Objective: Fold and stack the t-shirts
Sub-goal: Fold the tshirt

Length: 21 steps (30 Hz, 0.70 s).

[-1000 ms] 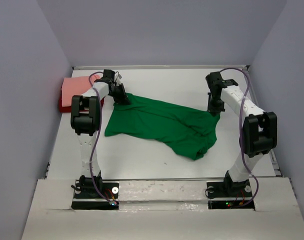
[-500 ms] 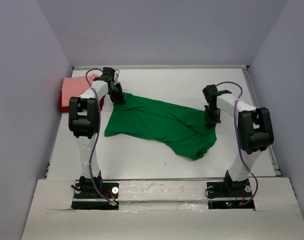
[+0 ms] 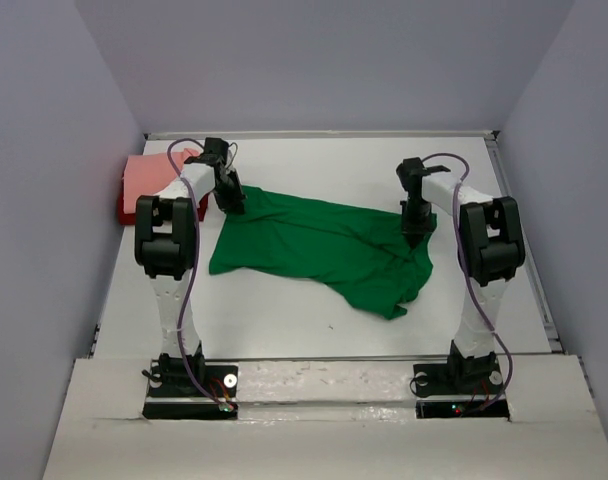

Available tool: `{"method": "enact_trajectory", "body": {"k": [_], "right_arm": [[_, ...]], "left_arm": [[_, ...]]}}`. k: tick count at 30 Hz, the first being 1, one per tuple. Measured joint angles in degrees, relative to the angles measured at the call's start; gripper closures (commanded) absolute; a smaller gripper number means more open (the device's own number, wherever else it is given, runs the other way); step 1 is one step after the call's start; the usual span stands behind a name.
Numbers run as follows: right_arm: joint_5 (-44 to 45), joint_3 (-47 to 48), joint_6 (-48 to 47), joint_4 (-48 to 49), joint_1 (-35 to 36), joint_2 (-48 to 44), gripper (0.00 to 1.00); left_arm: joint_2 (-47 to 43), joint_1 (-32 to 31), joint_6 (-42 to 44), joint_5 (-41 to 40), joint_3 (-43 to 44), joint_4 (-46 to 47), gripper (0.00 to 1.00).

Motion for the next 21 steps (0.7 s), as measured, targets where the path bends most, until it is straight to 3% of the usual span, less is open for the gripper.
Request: {"method": "enact_trajectory", "body": {"k": [13,18,21], "right_arm": [[4.3,33.9,-5.4,-14.9,-0.2,20.6,1.0],[1.2,50.4,-7.7,-17.6,-2.4,29.1,1.0],[-1.3,54.1,-8.6,-17.5,-4.1,31.0,1.0]], "left_arm": [[-0.9,0.0,0.5,-1.5,-2.6,0.4,1.0],[-1.7,0.0,0.5,-2.0,-3.4,0.3,1.0],[-1.7,0.0,0.5,-2.0,-3.4,0.1,1.0]]}}
